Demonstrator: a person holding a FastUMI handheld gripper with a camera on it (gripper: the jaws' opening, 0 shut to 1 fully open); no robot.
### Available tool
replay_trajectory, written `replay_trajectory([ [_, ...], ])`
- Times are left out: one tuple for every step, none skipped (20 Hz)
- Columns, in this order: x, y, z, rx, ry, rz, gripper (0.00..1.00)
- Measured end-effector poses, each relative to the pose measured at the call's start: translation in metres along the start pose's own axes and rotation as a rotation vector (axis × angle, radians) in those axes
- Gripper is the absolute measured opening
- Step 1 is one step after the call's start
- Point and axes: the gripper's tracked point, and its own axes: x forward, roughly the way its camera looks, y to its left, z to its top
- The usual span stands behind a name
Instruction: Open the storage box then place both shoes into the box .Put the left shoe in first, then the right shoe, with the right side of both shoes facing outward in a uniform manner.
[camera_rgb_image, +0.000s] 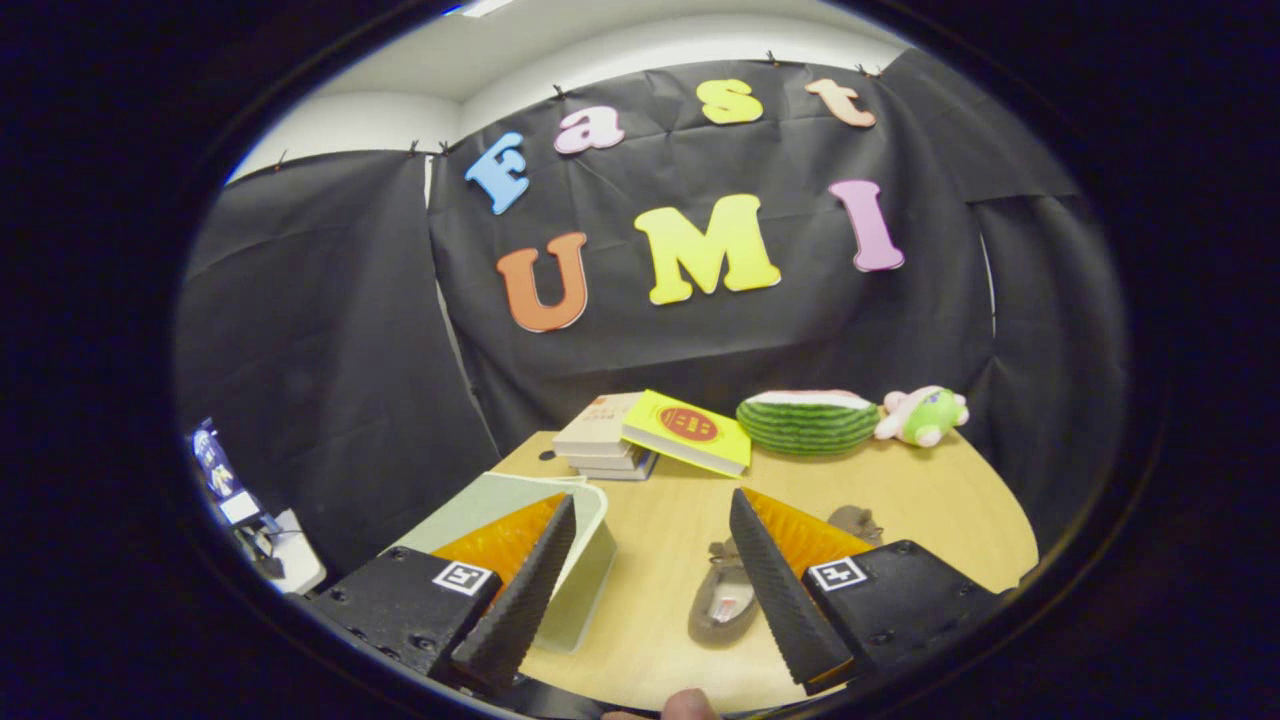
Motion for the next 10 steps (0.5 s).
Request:
replay_trajectory([
  [0.004, 0.006, -0.005, 0.028, 0.030, 0.027, 0.99],
  [0.008, 0.013, -0.011, 0.053, 0.059, 0.056, 0.99],
  [0.013, 0.018, -0.014, 0.071, 0.083, 0.083, 0.99],
  [0.017, 0.022, -0.019, 0.090, 0.112, 0.095, 0.99],
  [0.021, 0.026, -0.025, 0.111, 0.141, 0.117, 1.00],
  [0.025, 0.033, -0.032, 0.134, 0.169, 0.141, 1.00],
  [0.029, 0.037, -0.041, 0.151, 0.201, 0.156, 1.00],
  [0.033, 0.042, -0.049, 0.163, 0.231, 0.171, 1.00],
  [0.037, 0.046, -0.057, 0.173, 0.259, 0.186, 1.00],
  [0.040, 0.050, -0.064, 0.186, 0.285, 0.205, 1.00],
])
